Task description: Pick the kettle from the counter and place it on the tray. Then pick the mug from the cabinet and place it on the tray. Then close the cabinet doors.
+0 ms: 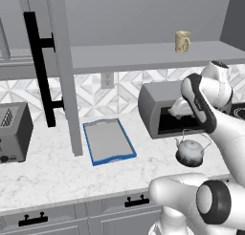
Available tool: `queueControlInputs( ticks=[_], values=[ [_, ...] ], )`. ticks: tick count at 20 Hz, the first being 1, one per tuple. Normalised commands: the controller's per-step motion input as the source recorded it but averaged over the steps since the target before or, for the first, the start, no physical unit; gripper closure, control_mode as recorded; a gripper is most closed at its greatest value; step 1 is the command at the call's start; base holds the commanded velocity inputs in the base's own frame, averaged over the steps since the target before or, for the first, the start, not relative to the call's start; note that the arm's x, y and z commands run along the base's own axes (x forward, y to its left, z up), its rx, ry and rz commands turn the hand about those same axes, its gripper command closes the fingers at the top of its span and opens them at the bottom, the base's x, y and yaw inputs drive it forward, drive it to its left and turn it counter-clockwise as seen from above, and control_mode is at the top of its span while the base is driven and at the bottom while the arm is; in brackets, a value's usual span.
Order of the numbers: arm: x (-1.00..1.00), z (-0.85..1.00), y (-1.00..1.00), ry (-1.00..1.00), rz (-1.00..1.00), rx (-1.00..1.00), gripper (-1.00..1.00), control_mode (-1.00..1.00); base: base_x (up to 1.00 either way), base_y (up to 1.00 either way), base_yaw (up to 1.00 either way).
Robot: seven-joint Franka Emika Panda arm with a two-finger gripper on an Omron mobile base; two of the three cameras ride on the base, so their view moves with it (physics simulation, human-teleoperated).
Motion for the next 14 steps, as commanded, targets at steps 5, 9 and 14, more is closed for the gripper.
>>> queueControlInputs(
  ticks=[5, 9, 14],
  values=[
    [-0.04, -0.44, -1.00, -0.01, 0.26, 0.29, -1.00, -1.00, 0.00, 0.00, 0.00],
    [0.00, -0.28, -0.87, 0.01, 0.18, 0.31, -1.00, -1.00, 0.00, 0.00, 0.00],
    [0.06, -0.30, -0.45, 0.11, 0.16, 0.15, -1.00, -1.00, 0.00, 0.00, 0.00]
  ],
)
